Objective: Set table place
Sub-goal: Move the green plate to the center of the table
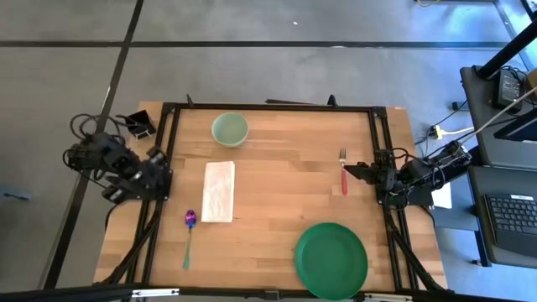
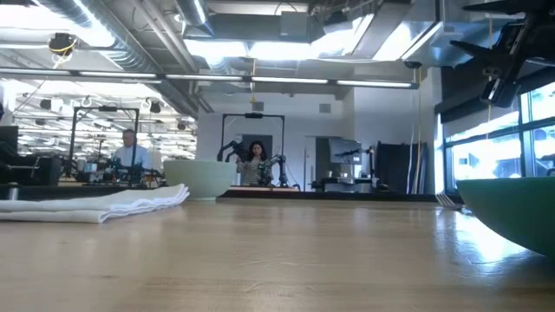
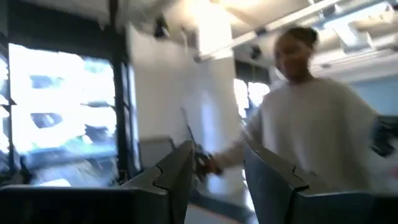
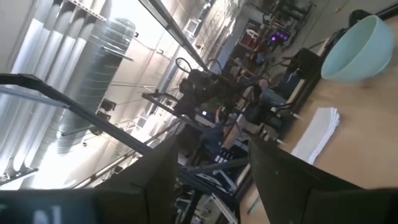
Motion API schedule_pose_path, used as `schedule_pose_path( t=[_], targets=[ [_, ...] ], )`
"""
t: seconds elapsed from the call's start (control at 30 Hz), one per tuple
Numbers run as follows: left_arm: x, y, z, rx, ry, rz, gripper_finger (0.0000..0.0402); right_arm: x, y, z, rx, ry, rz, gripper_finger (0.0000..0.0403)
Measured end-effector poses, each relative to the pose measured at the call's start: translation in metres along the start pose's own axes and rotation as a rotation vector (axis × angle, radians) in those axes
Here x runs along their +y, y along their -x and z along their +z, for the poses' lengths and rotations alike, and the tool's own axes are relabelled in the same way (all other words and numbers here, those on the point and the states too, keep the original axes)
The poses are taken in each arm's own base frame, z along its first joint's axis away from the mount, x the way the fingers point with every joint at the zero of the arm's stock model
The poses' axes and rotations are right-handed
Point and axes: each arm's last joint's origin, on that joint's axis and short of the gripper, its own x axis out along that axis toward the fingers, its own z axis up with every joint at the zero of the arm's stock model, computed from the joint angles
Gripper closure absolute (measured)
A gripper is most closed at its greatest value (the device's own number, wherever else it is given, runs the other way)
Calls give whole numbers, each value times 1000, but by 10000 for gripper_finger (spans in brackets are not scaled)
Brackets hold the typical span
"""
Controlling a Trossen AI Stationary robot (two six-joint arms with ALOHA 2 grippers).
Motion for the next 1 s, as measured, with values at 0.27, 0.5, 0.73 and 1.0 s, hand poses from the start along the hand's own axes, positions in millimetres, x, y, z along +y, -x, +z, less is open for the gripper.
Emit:
schedule_pose_path(
  t=[0.27, 0.5, 0.73, 1.0],
  targets=[
    [-1, 2, 18, -182, -99, 53, 266, 11, 1, 10, -120, 56, 74, 205],
    [13, 1, 6, -124, 50, 444, 263, 27, 6, 22, -191, 131, 282, 205],
    [32, -19, -19, -13, 334, 664, 254, 35, 9, 26, -207, 251, 411, 205],
    [40, -34, -28, 14, 392, 638, 256, 34, 9, 25, -202, 264, 400, 205]
  ],
)
